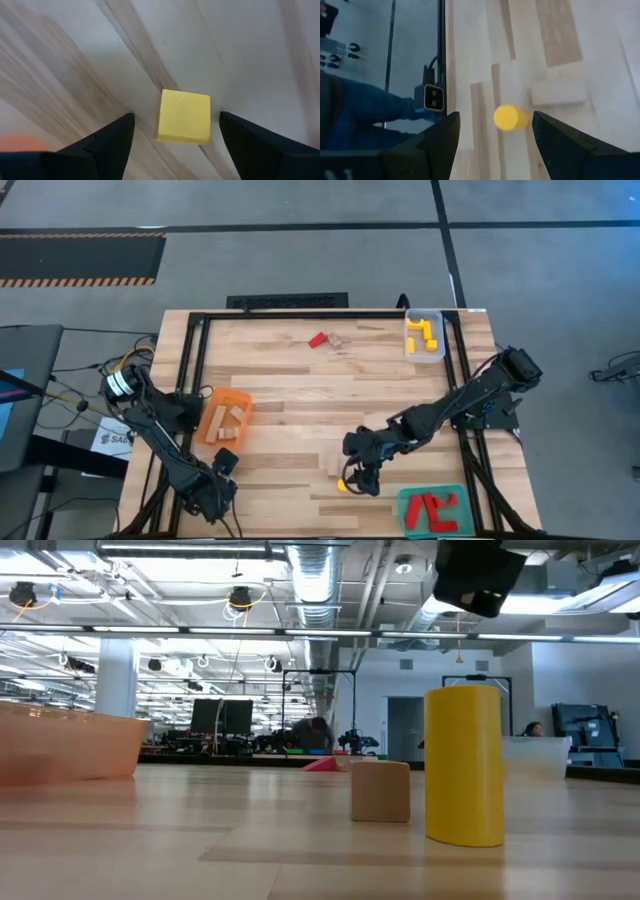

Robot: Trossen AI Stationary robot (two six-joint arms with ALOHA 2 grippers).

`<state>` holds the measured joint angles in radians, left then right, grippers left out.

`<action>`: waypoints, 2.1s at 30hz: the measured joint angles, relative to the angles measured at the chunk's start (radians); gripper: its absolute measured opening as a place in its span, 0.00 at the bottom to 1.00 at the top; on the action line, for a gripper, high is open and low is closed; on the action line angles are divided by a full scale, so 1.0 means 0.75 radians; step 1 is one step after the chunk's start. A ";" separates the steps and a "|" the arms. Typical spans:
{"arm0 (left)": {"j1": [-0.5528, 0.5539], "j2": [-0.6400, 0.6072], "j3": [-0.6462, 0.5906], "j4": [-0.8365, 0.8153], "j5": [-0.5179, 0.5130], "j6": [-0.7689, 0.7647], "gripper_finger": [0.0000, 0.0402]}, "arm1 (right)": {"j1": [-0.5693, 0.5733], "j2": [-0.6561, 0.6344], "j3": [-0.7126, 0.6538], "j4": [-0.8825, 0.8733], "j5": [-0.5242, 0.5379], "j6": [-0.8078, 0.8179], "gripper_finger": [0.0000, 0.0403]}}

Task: Sort & place blocks by color
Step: Put the yellow block into the transparent bin

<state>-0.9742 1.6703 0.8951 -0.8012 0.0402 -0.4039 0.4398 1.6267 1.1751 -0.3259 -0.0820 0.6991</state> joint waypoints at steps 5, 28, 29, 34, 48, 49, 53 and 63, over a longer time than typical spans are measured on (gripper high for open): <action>0.000 0.001 0.000 -0.004 -0.004 0.039 0.71 | 0.003 0.000 0.000 -0.019 0.000 -0.001 0.67; 0.151 -0.005 0.199 -0.185 -0.020 0.090 0.25 | 0.010 -0.097 -0.001 -0.213 -0.040 0.050 0.67; 0.172 -0.012 0.230 -0.187 -0.047 0.112 0.25 | 0.015 -0.121 -0.001 -0.242 -0.039 0.070 0.67; 0.293 -0.088 0.311 -0.202 -0.246 0.111 0.25 | 0.072 -0.262 -0.001 -0.458 0.093 0.168 0.67; 0.746 -0.576 0.038 0.963 -0.174 -0.234 0.25 | 0.276 -0.457 -0.009 -0.547 0.827 -0.206 0.67; 0.783 -0.578 0.002 1.090 -0.126 -0.297 0.25 | 0.267 -0.441 -0.009 -0.503 0.827 -0.342 0.67; 0.892 -0.521 -0.079 1.475 0.036 -0.507 0.25 | 0.227 -0.379 -0.010 -0.169 0.823 -0.951 0.67; 0.915 -0.292 -0.049 1.804 0.185 -0.631 0.25 | 0.080 -0.310 -0.008 0.424 0.573 -1.350 0.67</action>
<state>-0.2880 1.4511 0.8585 0.5519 0.1791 -0.8772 0.4999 1.3940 1.1694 -0.0077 0.3481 -0.3134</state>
